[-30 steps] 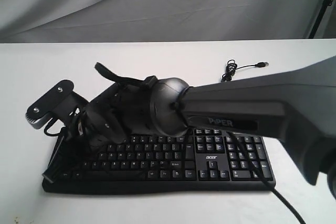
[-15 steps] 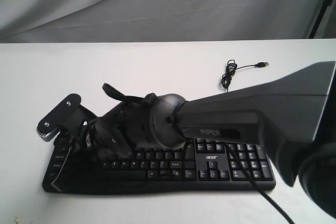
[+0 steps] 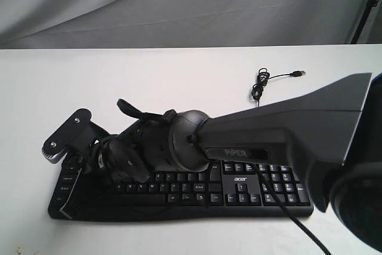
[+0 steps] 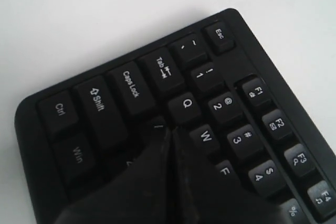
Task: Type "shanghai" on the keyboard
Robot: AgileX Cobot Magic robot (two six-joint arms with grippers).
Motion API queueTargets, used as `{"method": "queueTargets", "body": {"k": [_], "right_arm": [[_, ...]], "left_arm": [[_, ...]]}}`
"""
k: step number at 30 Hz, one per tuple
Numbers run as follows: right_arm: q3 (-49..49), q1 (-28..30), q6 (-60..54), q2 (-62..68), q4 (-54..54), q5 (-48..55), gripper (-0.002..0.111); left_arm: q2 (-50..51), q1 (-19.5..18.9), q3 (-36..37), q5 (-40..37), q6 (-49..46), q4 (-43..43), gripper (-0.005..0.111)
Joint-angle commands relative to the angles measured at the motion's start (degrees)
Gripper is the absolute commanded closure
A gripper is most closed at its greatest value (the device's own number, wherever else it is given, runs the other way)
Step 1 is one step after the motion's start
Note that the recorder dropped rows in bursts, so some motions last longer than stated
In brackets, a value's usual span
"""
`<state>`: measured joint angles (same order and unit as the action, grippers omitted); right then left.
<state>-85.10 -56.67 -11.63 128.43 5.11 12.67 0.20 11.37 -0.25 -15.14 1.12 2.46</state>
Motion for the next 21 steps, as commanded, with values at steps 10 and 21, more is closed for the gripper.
{"method": "queueTargets", "body": {"k": [10,21], "right_arm": [[0.09,0.75,-0.99,-0.05,0.05,0.78,0.108],[0.09,0.75,-0.99,-0.05,0.05,1.26,0.108]], "left_arm": [[-0.20,0.23,0.25,0.27,0.16,0.04,0.107],[-0.20,0.23,0.25,0.27,0.16,0.04,0.107]]}}
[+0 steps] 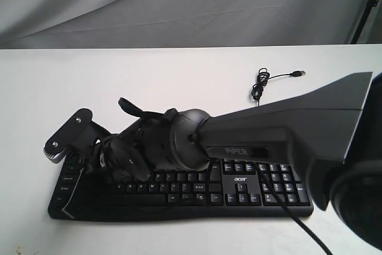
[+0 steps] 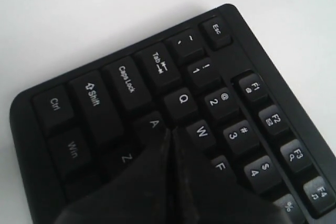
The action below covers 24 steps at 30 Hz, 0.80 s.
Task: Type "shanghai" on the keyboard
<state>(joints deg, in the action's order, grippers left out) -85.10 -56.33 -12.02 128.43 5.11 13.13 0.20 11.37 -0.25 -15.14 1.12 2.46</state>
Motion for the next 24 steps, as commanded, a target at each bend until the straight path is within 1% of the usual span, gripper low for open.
{"method": "queueTargets", "body": {"k": [1,5,10,13,17,20,24], "right_arm": [[0.09,0.40,-0.60,-0.05,0.05,0.80,0.108],[0.09,0.51,-0.94,-1.47,-0.81,1.53,0.108],[1.33,0.51,-0.07,-6.57,-1.46,6.00,0.108],[6.66,1.77,1.59,-9.98,-1.47,3.29,0.108],[14.23,3.05,2.22,-12.66,-0.19,-3.05,0.108],[15.96,3.18,2.22,-12.65,0.40,-4.82,0.108],[15.94,3.18,2.22,-11.33,0.39,-5.69,0.108]], "left_arm": [[-0.20,0.23,0.25,0.27,0.16,0.04,0.107],[-0.20,0.23,0.25,0.27,0.16,0.04,0.107],[-0.20,0.23,0.25,0.27,0.16,0.04,0.107],[-0.20,0.23,0.25,0.27,0.16,0.04,0.107],[-0.20,0.23,0.25,0.27,0.16,0.04,0.107],[-0.20,0.23,0.25,0.27,0.16,0.04,0.107],[-0.20,0.23,0.25,0.27,0.16,0.04,0.107]]}}
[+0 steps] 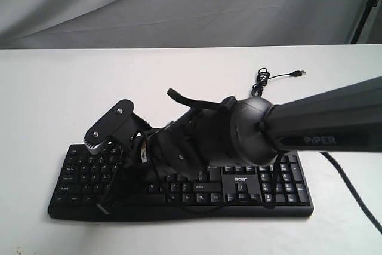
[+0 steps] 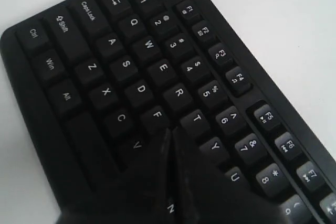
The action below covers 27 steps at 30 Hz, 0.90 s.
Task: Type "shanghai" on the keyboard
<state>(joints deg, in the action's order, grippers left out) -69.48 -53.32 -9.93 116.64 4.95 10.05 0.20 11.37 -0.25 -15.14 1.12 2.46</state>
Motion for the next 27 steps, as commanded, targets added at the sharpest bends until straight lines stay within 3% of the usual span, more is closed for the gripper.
{"method": "queueTargets", "body": {"k": [1,15,27], "right_arm": [[0.33,0.18,-0.06,0.46,0.42,-2.88,0.108],[0.80,1.92,-0.49,0.90,0.16,-0.46,0.108],[3.39,1.92,-0.60,0.90,0.03,-5.35,0.108]], "left_arm": [[-0.20,0.23,0.25,0.27,0.16,0.04,0.107],[-0.20,0.23,0.25,0.27,0.16,0.04,0.107],[-0.20,0.23,0.25,0.27,0.16,0.04,0.107]]}}
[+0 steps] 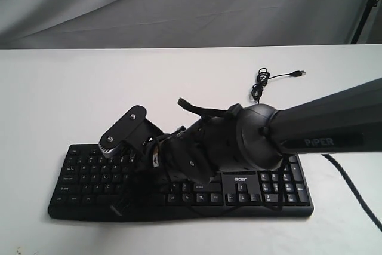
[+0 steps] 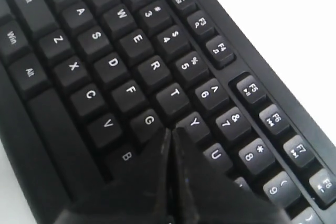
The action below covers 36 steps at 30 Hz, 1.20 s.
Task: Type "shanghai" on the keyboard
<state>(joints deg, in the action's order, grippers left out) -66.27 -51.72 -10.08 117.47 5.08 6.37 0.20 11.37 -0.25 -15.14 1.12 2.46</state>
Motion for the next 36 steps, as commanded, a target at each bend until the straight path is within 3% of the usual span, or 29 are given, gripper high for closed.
{"method": "queueTargets", "body": {"k": [1,20,28,36], "right_arm": [[0.17,0.31,-0.44,0.08,-0.10,-1.68,0.108],[0.05,-0.30,-0.44,-2.36,0.01,-1.47,0.108],[-19.11,-5.05,-1.66,8.36,-0.13,6.65,0.108],[-22.50,-5.32,-2.15,11.80,0.04,7.25,0.108]], "left_arm": [[-0.20,0.23,0.25,0.27,0.16,0.04,0.107],[-0.20,0.23,0.25,0.27,0.16,0.04,0.107],[-0.20,0.23,0.25,0.27,0.16,0.04,0.107],[-0.20,0.23,0.25,0.27,0.16,0.04,0.107]]}}
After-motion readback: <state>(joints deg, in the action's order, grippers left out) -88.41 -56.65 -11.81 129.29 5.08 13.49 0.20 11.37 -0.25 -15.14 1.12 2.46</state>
